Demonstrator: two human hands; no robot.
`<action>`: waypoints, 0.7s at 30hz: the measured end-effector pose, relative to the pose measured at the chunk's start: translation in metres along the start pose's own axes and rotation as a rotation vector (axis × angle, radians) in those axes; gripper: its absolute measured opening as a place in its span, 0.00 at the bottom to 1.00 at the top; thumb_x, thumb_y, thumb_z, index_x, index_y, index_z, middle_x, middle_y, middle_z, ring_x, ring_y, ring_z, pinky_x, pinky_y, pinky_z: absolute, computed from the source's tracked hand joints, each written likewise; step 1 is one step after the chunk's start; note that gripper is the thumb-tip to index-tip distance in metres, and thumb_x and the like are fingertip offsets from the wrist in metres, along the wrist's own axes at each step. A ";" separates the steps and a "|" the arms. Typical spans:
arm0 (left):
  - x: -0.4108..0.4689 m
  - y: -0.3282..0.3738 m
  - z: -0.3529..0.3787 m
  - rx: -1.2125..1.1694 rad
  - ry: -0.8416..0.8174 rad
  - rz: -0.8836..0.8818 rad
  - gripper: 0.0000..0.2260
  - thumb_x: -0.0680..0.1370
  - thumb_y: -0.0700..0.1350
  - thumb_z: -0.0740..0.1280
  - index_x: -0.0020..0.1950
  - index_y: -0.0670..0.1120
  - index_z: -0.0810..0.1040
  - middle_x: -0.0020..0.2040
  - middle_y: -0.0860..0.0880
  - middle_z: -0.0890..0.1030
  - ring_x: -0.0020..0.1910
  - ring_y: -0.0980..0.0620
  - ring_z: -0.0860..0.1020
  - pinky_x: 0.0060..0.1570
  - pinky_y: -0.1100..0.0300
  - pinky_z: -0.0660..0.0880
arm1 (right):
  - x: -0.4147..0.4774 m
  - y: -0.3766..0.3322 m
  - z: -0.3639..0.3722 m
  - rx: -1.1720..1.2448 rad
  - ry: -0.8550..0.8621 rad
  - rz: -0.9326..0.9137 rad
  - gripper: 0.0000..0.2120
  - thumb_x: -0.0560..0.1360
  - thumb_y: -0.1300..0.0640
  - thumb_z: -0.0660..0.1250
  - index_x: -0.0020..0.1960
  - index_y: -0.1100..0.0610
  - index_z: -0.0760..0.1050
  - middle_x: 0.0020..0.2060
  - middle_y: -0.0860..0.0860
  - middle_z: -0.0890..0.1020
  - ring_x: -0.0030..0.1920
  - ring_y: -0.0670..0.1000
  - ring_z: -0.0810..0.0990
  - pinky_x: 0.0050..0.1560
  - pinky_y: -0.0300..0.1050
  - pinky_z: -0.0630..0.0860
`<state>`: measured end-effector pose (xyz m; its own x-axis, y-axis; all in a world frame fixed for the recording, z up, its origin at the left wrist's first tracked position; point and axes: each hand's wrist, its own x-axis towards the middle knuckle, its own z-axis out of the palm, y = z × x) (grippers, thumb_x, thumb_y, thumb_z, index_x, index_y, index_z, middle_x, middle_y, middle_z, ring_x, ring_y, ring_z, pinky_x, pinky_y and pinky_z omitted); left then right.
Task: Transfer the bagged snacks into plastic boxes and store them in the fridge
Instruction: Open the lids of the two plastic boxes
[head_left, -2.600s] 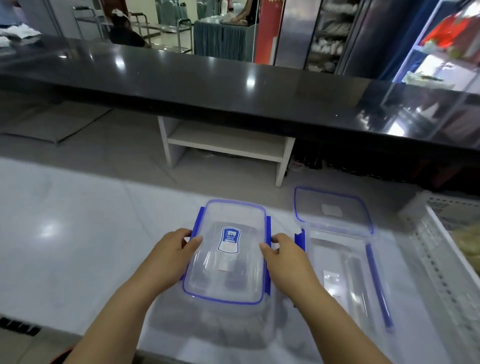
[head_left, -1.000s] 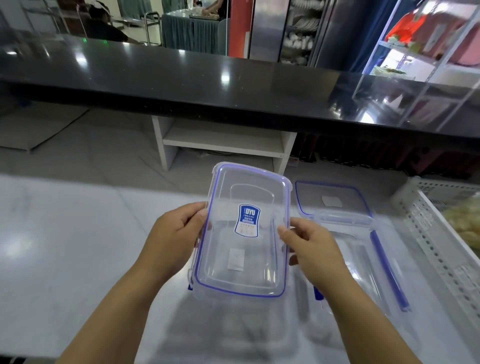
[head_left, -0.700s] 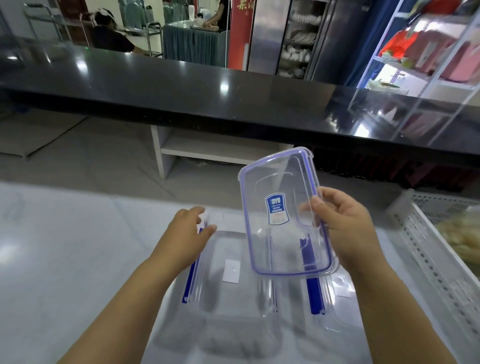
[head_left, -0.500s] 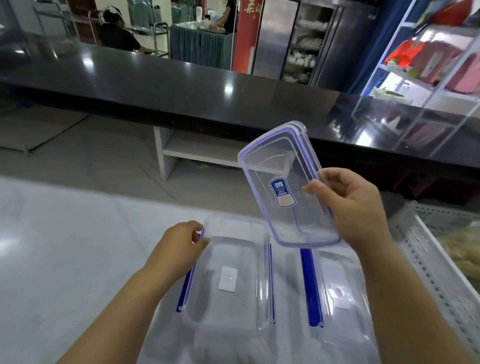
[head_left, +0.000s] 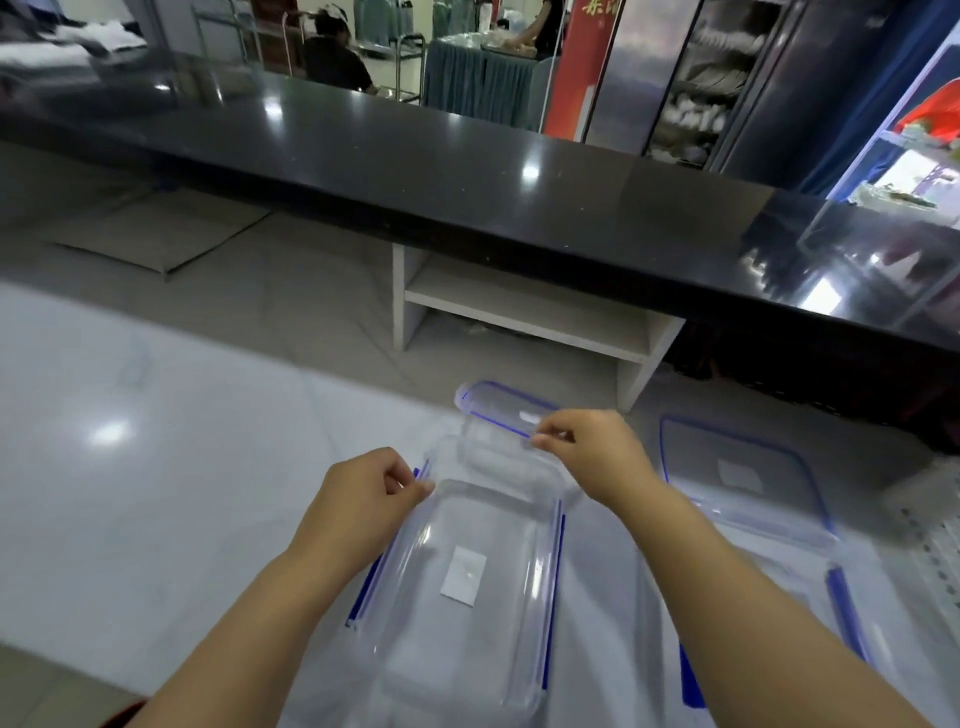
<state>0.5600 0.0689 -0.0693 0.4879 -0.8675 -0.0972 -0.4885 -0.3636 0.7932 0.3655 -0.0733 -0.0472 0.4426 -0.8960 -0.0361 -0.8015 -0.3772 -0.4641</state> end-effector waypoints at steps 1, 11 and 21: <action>0.000 -0.001 0.000 -0.019 -0.002 -0.002 0.10 0.72 0.49 0.72 0.34 0.47 0.76 0.29 0.52 0.76 0.28 0.54 0.73 0.31 0.61 0.69 | 0.003 0.000 0.003 0.033 -0.065 0.008 0.06 0.76 0.51 0.67 0.49 0.51 0.82 0.42 0.47 0.83 0.44 0.50 0.79 0.48 0.44 0.76; 0.008 0.013 0.002 0.243 -0.012 0.116 0.10 0.75 0.54 0.67 0.40 0.48 0.77 0.38 0.53 0.78 0.36 0.54 0.75 0.33 0.62 0.68 | -0.017 0.014 -0.031 -0.074 -0.156 0.102 0.14 0.76 0.47 0.65 0.60 0.51 0.76 0.54 0.47 0.81 0.52 0.49 0.78 0.55 0.47 0.76; -0.001 0.089 0.025 0.367 -0.156 0.495 0.11 0.76 0.57 0.65 0.48 0.51 0.77 0.44 0.55 0.77 0.43 0.54 0.76 0.43 0.59 0.74 | -0.102 0.050 -0.093 -0.255 -0.147 0.266 0.23 0.75 0.41 0.63 0.67 0.48 0.69 0.61 0.48 0.78 0.56 0.50 0.78 0.57 0.48 0.75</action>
<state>0.4981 0.0289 -0.0141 0.0430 -0.9918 0.1202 -0.8588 0.0248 0.5117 0.2431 -0.0224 0.0153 0.2437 -0.9341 -0.2609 -0.9620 -0.1987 -0.1874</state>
